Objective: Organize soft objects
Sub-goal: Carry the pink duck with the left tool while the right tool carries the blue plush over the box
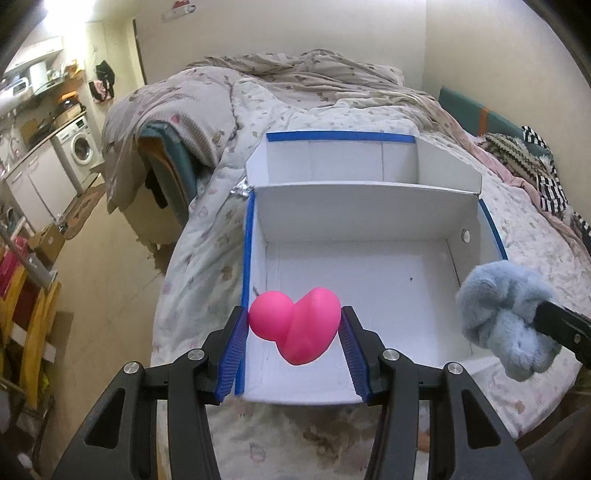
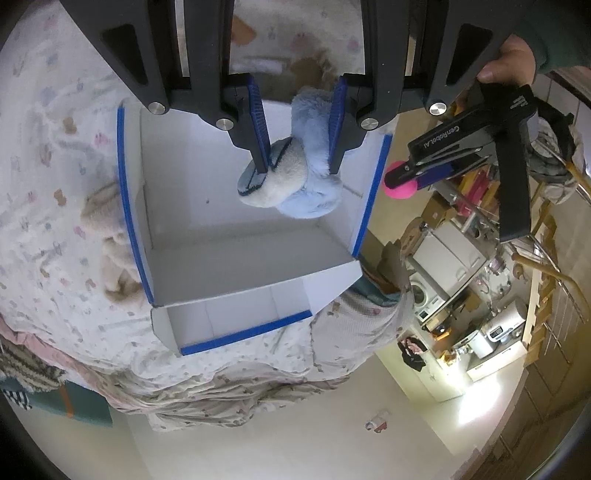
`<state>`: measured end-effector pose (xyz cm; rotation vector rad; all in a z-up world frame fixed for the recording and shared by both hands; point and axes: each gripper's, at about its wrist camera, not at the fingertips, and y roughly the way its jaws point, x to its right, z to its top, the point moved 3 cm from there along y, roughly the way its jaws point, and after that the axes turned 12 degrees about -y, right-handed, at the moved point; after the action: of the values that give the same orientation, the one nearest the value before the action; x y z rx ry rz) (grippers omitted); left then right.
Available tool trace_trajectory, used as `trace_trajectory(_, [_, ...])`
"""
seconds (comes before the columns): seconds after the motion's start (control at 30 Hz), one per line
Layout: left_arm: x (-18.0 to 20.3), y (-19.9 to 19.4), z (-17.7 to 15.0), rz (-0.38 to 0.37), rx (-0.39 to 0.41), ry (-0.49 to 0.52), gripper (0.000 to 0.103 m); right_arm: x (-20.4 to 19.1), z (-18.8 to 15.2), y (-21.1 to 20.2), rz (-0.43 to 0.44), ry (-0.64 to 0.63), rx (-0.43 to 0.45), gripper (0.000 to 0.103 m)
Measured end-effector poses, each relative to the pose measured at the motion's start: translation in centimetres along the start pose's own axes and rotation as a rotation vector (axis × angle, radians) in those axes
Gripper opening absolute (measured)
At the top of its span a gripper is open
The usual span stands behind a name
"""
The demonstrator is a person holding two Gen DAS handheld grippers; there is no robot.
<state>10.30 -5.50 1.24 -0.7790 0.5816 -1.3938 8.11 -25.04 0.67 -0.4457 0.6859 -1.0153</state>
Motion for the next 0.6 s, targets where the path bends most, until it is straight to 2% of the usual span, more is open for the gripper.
trace_trajectory(0.13, [1.1, 1.7, 0.9, 0.003, 0.005, 0.027, 0.046, 1.2, 1.2, 2.0, -0.018, 0.0, -0.014, 0.032])
trace_trajectory(0.3, [1.9, 4.7, 0.0, 0.014, 0.032, 0.064, 0.046, 3.3, 1.4, 5.3, -0.051, 0.026, -0.046, 0.032])
trace_trajectory(0.43, [2.1, 7.0, -0.4, 0.003, -0.015, 0.062, 0.046, 4.5, 0.8, 7.0, -0.081, 0.047, -0.082, 0.032])
trace_trajectory(0.6, [2.3, 8.3, 0.1, -0.005, -0.025, 0.057, 0.046, 5.1, 0.4, 8.2, -0.092, 0.041, -0.096, 0.032])
